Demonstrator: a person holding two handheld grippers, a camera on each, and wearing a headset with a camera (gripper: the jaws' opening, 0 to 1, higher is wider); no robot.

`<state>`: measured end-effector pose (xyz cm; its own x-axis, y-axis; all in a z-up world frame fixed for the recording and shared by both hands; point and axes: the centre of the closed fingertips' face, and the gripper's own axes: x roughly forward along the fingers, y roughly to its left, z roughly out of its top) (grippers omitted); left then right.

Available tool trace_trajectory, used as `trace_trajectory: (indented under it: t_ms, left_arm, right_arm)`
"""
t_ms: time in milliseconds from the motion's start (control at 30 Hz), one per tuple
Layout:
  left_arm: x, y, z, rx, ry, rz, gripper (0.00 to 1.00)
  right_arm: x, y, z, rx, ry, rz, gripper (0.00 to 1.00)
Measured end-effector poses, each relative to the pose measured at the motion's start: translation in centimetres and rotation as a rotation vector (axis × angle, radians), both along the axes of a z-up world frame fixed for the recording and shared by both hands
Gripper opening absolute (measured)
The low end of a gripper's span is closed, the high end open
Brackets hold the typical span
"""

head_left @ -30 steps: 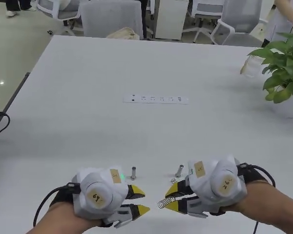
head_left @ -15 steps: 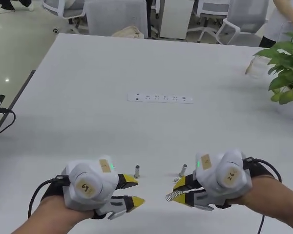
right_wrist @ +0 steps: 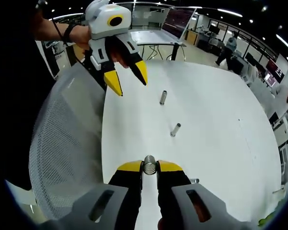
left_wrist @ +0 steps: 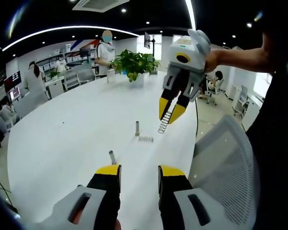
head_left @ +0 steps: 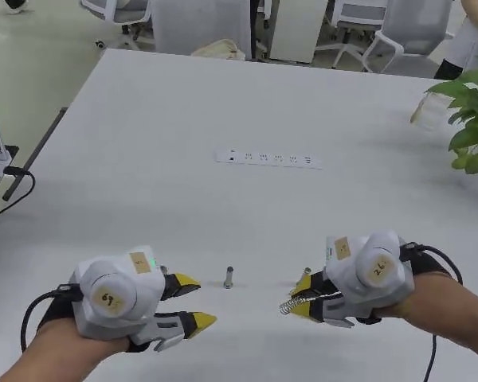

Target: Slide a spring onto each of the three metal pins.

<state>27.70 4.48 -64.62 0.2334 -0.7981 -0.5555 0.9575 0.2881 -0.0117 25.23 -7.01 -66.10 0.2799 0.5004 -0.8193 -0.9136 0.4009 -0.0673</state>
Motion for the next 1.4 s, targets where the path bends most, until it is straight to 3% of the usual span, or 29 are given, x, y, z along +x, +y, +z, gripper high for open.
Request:
trace_trajectory:
  t_ms: [800,1400]
  left_arm:
    - [1.9,5.8,-0.3,-0.007,0.007,0.167,0.37]
    - [1.7,9.2,-1.3,0.003,0.033,0.244,0.47]
  right_arm:
    - [3.7,-0.3,-1.4,-0.029,0.033,-0.04,0.08]
    - [6.0,0.6,-2.9,-0.051,0.055,-0.02,0.09]
